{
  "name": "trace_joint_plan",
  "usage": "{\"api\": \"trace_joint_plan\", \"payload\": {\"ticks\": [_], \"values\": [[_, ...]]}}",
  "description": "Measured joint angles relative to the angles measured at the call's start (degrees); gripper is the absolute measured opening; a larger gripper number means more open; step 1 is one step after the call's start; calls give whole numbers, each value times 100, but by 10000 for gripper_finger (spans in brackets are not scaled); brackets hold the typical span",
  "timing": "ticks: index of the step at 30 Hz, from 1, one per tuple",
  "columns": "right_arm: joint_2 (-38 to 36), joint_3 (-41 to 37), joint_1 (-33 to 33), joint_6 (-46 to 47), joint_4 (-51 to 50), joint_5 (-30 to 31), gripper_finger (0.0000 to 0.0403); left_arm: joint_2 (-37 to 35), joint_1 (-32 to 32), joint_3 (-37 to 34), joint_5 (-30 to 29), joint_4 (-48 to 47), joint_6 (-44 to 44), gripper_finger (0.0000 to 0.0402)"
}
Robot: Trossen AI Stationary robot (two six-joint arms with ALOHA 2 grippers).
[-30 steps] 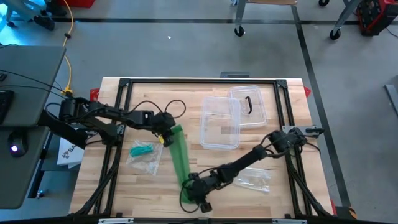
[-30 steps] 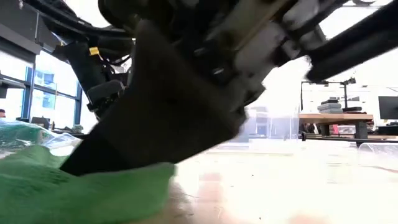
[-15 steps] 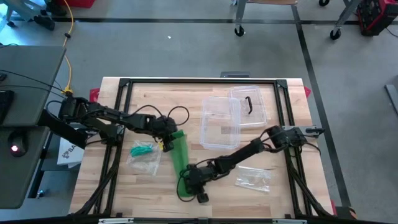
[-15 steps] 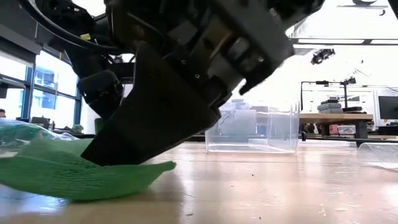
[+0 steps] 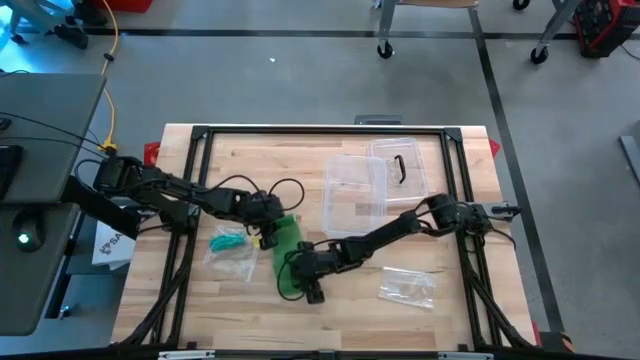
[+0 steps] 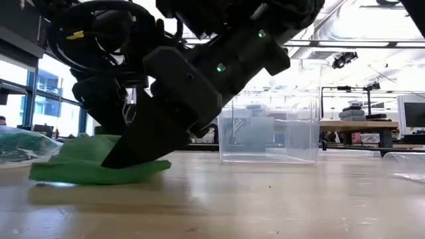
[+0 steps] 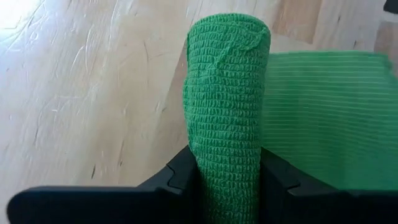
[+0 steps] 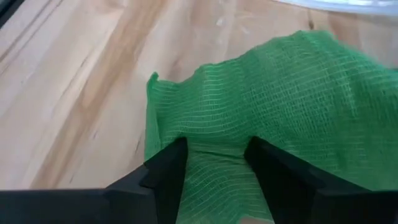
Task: Roll bandage
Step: Roll the green bandage
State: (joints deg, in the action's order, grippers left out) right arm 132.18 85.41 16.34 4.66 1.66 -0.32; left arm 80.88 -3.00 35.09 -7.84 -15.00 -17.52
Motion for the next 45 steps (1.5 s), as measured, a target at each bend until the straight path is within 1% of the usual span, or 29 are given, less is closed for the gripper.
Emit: {"api": "trace_joint_plan", "payload": {"ticks": [7,11,17,19,23,25,28,30,32,34,38,41,45], "values": [[-295,-23,-33,63,-503,226,184,0,-145,0,-196,-35,-97,94],[-415,-17,-32,104,-638,172,184,-2,-173,0,-384,-51,-98,94],[-579,-20,-18,621,-1167,226,184,-2,-173,0,-595,-163,-92,94],[-677,-10,-17,747,-1181,350,183,-2,-184,0,-639,-214,-96,94],[-719,-9,-8,544,-899,277,183,-2,-195,0,-646,-227,-92,94],[-634,0,0,523,-781,81,183,-2,-198,0,-723,-308,-83,94],[-435,-2,24,565,-873,-211,183,-4,-195,2,-1058,-495,-87,94],[-372,-5,97,556,-819,-237,183,-4,-195,2,-1215,-560,-85,94],[-371,2,173,482,-810,-215,183,-4,-197,2,-1226,-562,-85,94],[-376,2,234,427,-814,-23,183,-4,-204,2,-1225,-577,-82,94],[-610,0,253,369,-846,40,183,-4,-235,2,-1231,-565,-35,94],[-901,0,188,119,-899,71,183,-4,-286,2,-1238,-548,-36,94],[-1437,0,-96,-201,-964,184,183,-4,-400,4,-1293,-527,-38,94]]}}
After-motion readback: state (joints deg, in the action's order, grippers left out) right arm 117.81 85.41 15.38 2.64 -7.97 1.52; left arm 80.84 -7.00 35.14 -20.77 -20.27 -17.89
